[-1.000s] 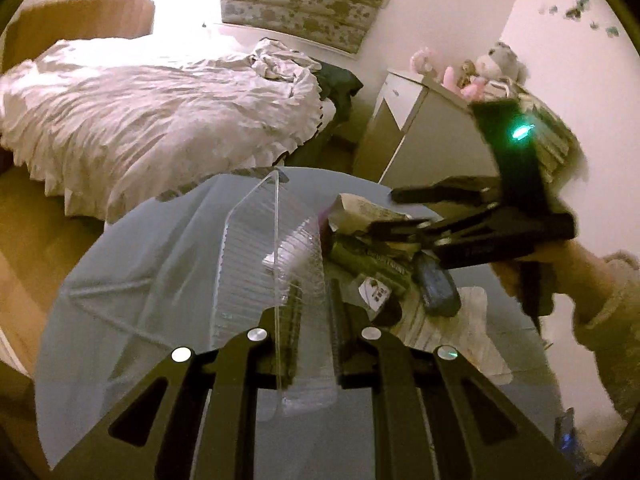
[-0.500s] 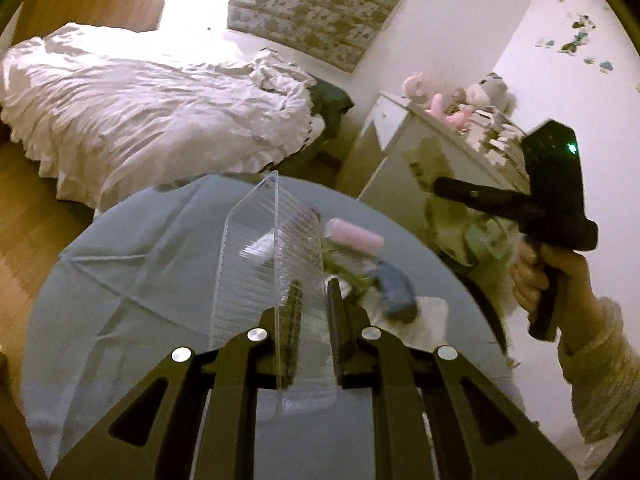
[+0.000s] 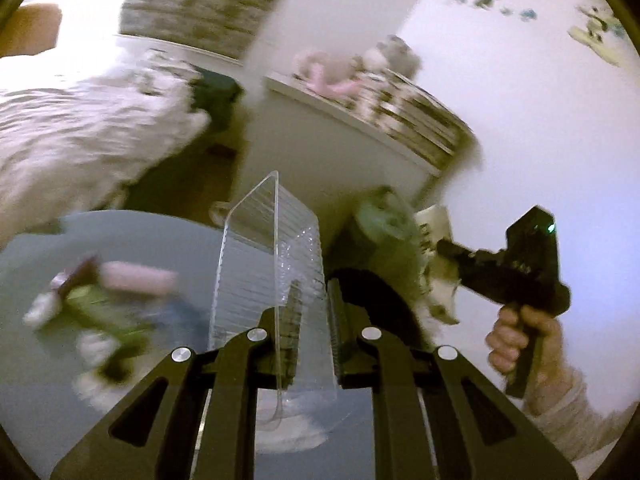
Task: Collect trash
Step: 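Carry the clear plastic tray to the black bin and open the left tool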
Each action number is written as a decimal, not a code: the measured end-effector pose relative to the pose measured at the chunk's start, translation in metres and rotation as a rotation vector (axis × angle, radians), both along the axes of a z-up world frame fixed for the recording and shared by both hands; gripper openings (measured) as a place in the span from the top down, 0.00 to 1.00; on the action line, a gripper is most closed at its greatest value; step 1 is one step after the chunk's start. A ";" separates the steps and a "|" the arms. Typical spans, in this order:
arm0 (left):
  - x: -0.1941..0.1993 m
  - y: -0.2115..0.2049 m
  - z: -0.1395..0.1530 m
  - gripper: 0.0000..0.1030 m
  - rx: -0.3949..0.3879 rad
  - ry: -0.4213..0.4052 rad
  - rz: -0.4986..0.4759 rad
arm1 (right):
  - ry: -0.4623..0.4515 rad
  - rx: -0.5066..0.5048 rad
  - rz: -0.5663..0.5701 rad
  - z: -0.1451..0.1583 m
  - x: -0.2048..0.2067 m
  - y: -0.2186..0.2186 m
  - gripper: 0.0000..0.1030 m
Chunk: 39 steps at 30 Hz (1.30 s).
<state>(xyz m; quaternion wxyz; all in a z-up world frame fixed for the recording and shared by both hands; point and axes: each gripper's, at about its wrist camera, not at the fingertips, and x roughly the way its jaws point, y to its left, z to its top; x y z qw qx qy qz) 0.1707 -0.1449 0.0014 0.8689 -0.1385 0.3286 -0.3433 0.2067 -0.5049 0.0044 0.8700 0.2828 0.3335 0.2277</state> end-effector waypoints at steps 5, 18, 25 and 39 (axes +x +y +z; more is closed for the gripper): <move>0.023 -0.090 -0.008 0.86 -0.020 0.058 -0.153 | 0.032 0.025 -0.186 -0.028 -0.026 -0.071 0.77; 0.057 -0.224 -0.052 0.86 0.026 0.185 -0.308 | 0.083 0.096 -0.343 -0.088 -0.035 -0.133 0.77; 0.067 -0.238 -0.065 0.86 0.047 0.208 -0.307 | 0.092 0.104 -0.344 -0.100 -0.023 -0.136 0.77; 0.064 -0.235 -0.046 0.14 0.088 0.106 -0.279 | 0.089 0.068 -0.355 -0.095 -0.011 -0.134 0.35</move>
